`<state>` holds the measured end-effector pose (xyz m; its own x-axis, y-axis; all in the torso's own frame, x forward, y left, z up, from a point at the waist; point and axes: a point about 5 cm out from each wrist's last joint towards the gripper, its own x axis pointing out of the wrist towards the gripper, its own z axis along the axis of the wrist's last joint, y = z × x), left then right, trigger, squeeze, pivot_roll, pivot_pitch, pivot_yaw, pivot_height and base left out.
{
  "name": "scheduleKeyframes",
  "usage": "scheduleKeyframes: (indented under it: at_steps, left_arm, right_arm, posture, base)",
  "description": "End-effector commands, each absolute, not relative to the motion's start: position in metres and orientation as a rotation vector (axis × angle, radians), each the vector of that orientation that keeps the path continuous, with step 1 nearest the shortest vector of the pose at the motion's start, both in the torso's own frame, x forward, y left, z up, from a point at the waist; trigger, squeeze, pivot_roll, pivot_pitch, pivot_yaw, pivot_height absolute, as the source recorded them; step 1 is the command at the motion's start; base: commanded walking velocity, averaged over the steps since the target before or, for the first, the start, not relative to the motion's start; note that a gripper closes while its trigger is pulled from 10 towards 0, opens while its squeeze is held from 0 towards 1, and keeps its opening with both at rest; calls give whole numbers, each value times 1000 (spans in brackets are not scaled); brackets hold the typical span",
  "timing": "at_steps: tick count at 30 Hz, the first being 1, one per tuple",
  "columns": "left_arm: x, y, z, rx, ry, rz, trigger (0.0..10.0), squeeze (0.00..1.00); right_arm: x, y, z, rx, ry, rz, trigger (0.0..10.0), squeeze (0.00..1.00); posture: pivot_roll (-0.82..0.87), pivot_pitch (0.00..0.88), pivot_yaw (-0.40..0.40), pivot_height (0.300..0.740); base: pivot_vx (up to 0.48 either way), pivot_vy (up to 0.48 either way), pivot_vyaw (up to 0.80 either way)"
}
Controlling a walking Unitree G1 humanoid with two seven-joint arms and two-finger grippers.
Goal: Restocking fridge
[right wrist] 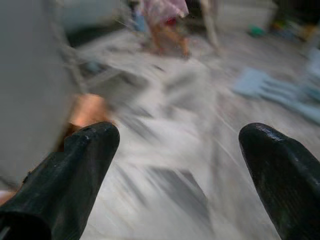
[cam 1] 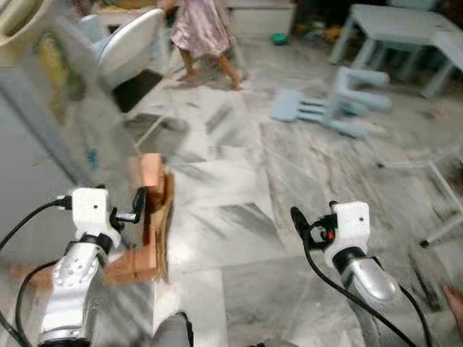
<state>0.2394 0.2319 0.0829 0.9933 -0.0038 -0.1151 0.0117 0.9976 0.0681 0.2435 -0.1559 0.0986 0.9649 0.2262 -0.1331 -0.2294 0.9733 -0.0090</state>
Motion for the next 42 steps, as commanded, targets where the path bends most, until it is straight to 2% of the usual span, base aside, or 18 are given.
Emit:
scheduleKeyframes:
  at_steps: [1, 5, 12, 21, 29, 36, 39, 42]
  left_arm:
    - [234, 228, 90, 58, 107, -26, 10000, 0]
    - [223, 231, 87, 59, 140, -38, 10000, 0]
    - [222, 223, 91, 54, 152, -68, 10000, 0]
    - [215, 219, 90, 43, 173, -94, 10000, 0]
    - [212, 215, 83, 37, 208, -94, 10000, 0]
    - [209, 221, 85, 46, 231, -36, 10000, 0]
    - [212, 222, 88, 56, 209, -40, 10000, 0]
    - [228, 228, 86, 63, 184, -16, 10000, 0]
  right_arm:
    - [241, -162, 96, -36, 145, 216, 10000, 0]
    - [242, -162, 94, -35, 146, 216, 10000, 0]
    - [245, -173, 89, -70, 174, 134, 10000, 0]
    - [245, -171, 85, -79, 184, 135, 10000, 0]
    - [248, -173, 84, -153, 176, 104, 10000, 0]
    - [248, -167, 81, -182, 200, 153, 10000, 0]
    - [243, -161, 79, -156, 208, 178, 10000, 0]
    - [245, -156, 83, -98, 170, 173, 10000, 0]
  posture:
    - [90, 78, -44, 740]
    - [91, 76, -41, 740]
    - [98, 71, -30, 740]
    - [99, 69, -35, 740]
    - [102, 67, -38, 740]
    - [126, 72, -54, 740]
    - [118, 77, -79, 740]
    - [106, 76, -84, 740]
  base:
    - [240, 0, 788]
    - [288, 0, 583]
    - [303, 0, 0]
    - [324, 0, 0]
    - [0, 0, 0]
    - [0, 0, 0]
    - [0, 0, 0]
    - [0, 0, 0]
